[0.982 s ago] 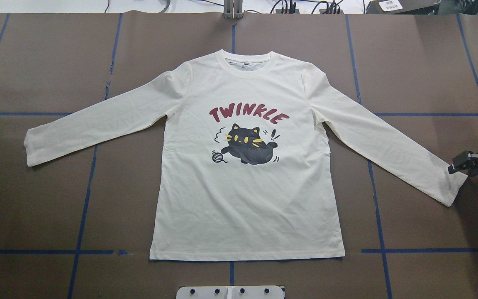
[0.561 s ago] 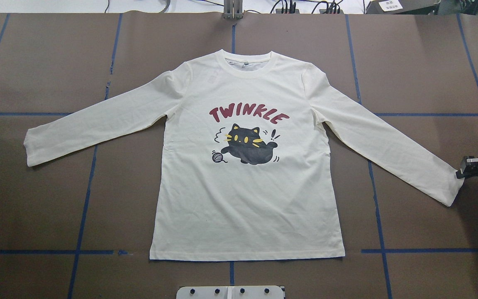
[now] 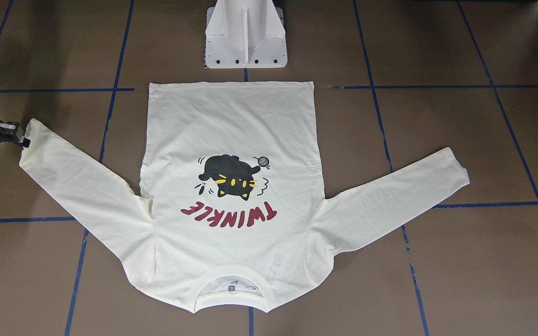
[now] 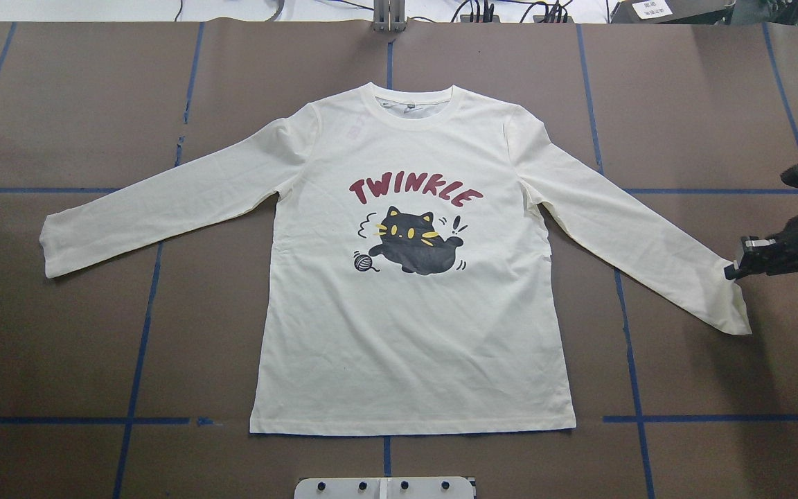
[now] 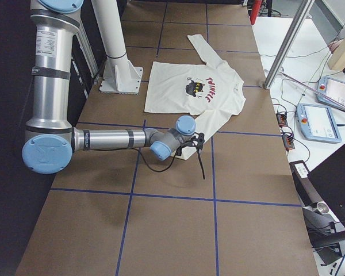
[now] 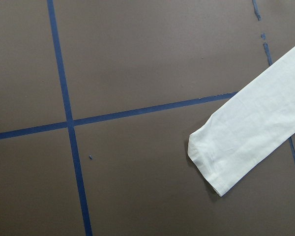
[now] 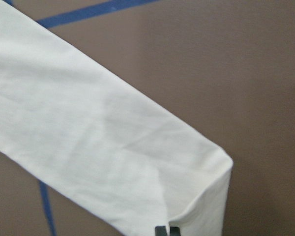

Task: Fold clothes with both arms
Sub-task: 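Carry the grasped sleeve across the shirt body toward the other sleeve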

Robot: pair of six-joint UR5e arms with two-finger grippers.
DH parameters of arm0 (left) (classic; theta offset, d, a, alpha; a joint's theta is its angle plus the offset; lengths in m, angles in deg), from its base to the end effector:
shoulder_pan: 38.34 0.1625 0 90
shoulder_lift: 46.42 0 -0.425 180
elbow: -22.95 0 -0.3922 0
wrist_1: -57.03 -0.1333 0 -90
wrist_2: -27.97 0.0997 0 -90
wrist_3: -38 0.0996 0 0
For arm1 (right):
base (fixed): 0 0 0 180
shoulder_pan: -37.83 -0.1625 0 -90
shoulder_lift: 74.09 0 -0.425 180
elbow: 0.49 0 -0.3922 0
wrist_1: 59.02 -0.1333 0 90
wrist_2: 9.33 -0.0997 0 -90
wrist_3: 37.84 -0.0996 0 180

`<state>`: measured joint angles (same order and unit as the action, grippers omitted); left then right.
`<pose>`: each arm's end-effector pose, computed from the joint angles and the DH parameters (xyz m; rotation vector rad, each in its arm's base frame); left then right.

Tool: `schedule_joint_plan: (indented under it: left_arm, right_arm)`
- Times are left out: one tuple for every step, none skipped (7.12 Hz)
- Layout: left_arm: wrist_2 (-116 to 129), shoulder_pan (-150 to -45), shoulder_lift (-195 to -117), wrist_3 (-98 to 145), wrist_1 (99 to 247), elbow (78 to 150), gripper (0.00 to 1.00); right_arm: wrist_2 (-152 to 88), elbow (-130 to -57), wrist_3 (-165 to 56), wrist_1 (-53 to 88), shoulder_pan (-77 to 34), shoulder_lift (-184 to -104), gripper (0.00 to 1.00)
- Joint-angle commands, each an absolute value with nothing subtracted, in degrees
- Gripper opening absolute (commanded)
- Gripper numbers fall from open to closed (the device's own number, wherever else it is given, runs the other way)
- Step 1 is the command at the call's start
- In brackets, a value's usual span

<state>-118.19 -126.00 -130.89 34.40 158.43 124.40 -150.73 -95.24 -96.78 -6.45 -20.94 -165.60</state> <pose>-0.0317 -0.4625 0.5683 0.2268 0.9853 0.1280 -0.2100 -0.4533 0.5473 -0.1405 -1.0694 0.1177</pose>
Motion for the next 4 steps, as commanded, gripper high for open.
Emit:
schedule_joint_plan:
  left_arm:
    - [-119.5, -125.9, -131.1, 34.5, 158.5, 124.3, 1.00]
    - [-119.5, -125.9, -131.5, 34.5, 158.6, 123.6, 1.00]
    - [-119.6, -125.9, -131.9, 34.5, 160.0, 122.1, 1.00]
    - [-119.6, -125.9, -131.9, 34.4, 162.7, 120.3, 1.00]
  right_arm:
    - [-150.9, -95.1, -108.7, 3.4, -16.3, -147.4, 0.00]
    - [-146.9, -93.1, -112.8, 11.2, -13.2, -135.6, 0.00]
    - [-140.7, -87.5, -114.9, 15.3, -9.7, -124.2, 0.00]
    - [-131.5, -77.8, -116.1, 15.3, -4.7, -111.9, 0.00]
